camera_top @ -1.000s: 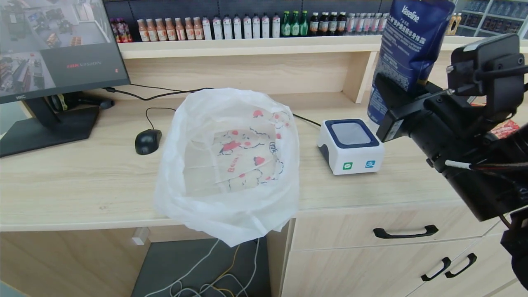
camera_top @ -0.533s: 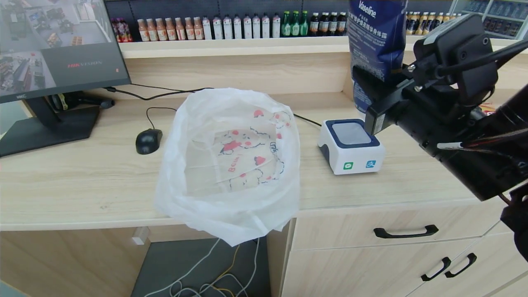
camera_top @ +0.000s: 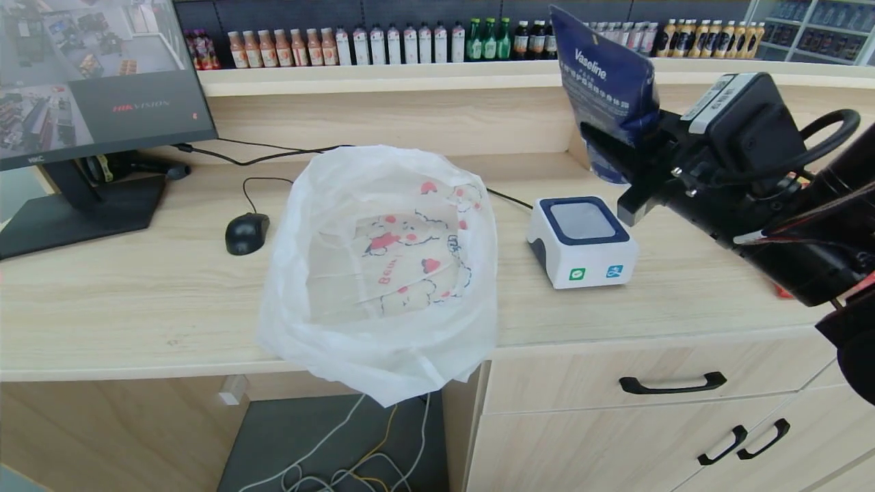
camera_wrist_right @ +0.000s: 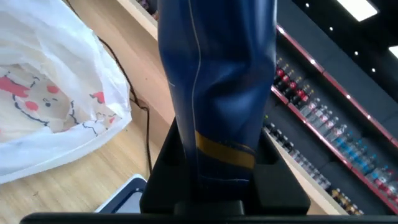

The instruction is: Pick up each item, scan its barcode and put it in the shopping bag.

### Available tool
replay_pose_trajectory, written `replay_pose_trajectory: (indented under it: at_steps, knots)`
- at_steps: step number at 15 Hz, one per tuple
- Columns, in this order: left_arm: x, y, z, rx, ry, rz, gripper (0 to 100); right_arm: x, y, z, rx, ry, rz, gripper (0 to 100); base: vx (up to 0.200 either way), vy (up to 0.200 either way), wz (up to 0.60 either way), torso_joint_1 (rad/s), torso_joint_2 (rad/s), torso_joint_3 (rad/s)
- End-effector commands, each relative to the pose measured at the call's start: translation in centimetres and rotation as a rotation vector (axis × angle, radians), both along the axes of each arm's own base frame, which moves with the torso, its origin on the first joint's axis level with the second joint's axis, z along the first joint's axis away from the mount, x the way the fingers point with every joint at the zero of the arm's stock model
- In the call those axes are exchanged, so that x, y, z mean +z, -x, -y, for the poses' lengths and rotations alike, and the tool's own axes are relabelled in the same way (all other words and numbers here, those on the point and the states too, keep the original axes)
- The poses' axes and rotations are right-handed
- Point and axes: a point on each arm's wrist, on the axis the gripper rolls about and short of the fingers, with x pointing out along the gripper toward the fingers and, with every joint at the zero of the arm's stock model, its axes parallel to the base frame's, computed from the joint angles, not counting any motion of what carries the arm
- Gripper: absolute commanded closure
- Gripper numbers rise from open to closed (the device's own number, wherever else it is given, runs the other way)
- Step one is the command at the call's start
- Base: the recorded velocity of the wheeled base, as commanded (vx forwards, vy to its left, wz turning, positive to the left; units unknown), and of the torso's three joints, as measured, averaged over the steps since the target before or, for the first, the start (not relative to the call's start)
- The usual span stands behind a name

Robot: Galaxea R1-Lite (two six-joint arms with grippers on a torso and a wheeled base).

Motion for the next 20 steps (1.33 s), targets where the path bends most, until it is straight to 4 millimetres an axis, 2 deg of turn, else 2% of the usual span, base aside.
replay_pose_trajectory:
  at_steps: [1,4,8,13,20]
  knots:
    - [0.0,0.0,0.0,0.001,0.0,0.0,0,-0.8,-0.9,0.4,0.008,0.058,0.008,100,0.0,0.0,0.0,0.0,0.0,0.0]
    - [0.0,0.0,0.0,0.001,0.0,0.0,0,-1.8,-2.2,2.6,-0.004,0.163,0.038,100,0.0,0.0,0.0,0.0,0.0,0.0]
    - [0.0,0.0,0.0,0.001,0.0,0.0,0,-3.3,-3.3,2.6,0.058,0.254,0.053,100,0.0,0.0,0.0,0.0,0.0,0.0]
    - [0.0,0.0,0.0,0.001,0.0,0.0,0,-4.1,-4.3,3.2,0.08,0.305,0.067,100,0.0,0.0,0.0,0.0,0.0,0.0]
    - [0.0,0.0,0.0,0.001,0.0,0.0,0,-4.7,-4.3,3.5,0.107,0.342,0.077,100,0.0,0.0,0.0,0.0,0.0,0.0]
